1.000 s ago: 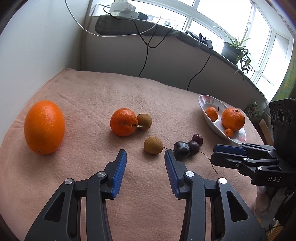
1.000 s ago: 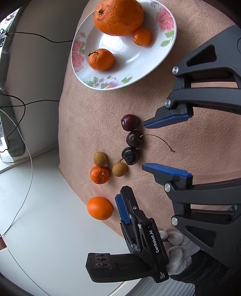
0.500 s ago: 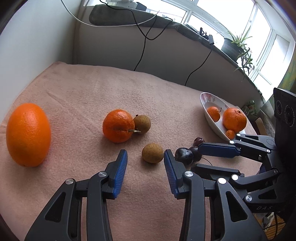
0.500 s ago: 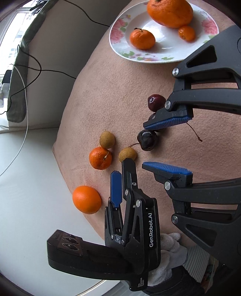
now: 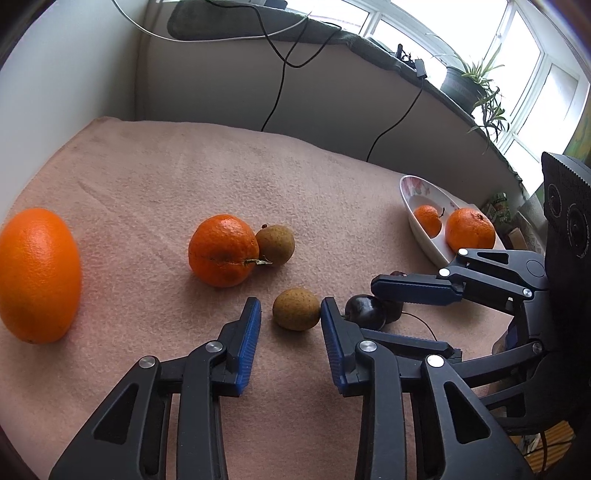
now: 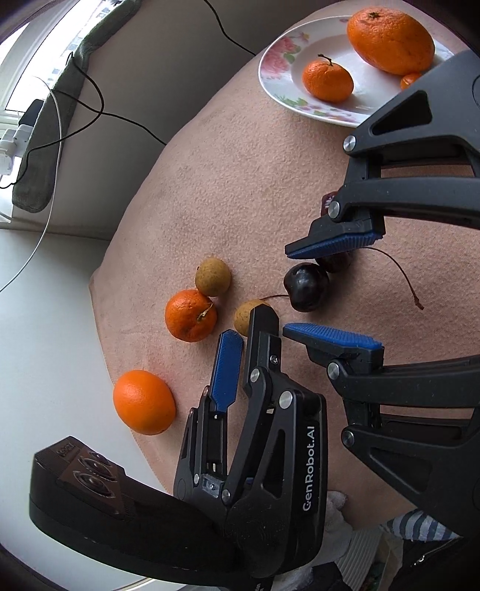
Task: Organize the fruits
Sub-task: 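Lower the open right gripper around a dark red cherry, then close the right gripper on the cherry while the left gripper grasps a small brown fruit, then carry the cherry and brown fruit over the white plate and open both grippers, then move both open tools toward the tangerine and the small brown pear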
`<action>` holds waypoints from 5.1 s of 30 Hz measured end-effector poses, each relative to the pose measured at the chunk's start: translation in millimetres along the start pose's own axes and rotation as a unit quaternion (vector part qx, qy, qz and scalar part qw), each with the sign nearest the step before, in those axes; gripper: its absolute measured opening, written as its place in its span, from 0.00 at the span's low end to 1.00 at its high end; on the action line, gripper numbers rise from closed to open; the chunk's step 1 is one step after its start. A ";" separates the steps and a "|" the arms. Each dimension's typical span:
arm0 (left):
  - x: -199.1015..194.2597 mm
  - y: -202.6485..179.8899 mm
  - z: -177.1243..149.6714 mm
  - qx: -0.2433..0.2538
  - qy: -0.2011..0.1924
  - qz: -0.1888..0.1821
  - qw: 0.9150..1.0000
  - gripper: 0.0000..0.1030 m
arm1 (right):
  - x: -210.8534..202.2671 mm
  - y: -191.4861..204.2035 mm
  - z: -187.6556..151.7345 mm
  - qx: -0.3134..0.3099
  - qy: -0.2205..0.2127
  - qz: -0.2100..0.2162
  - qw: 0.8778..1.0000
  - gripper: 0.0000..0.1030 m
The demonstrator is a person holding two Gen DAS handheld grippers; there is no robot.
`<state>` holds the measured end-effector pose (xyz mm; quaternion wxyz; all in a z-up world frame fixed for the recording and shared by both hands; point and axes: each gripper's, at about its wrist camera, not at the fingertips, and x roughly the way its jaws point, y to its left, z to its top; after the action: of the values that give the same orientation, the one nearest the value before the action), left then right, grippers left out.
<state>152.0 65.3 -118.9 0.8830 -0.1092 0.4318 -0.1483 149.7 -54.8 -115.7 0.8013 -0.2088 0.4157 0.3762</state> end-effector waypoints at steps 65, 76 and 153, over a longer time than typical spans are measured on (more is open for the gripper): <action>31.5 -129.3 44.3 0.062 -0.032 -0.067 0.995 0.24 | -110.1 -95.0 -97.0 0.196 -0.078 -0.047 0.976 0.28; 44.5 -141.5 47.2 0.077 -0.020 -0.060 0.995 0.24 | -103.4 -102.9 -98.8 0.202 -0.071 -0.043 0.976 0.29; -39.1 -6.6 1.2 0.027 -0.071 0.069 0.995 0.58 | -22.4 -43.0 37.7 0.092 -0.023 0.058 0.994 0.72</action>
<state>129.0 73.2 -87.5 0.9223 -0.0658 0.3700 -0.0899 194.0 -67.1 -74.9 0.8035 -0.1010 0.4411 0.3867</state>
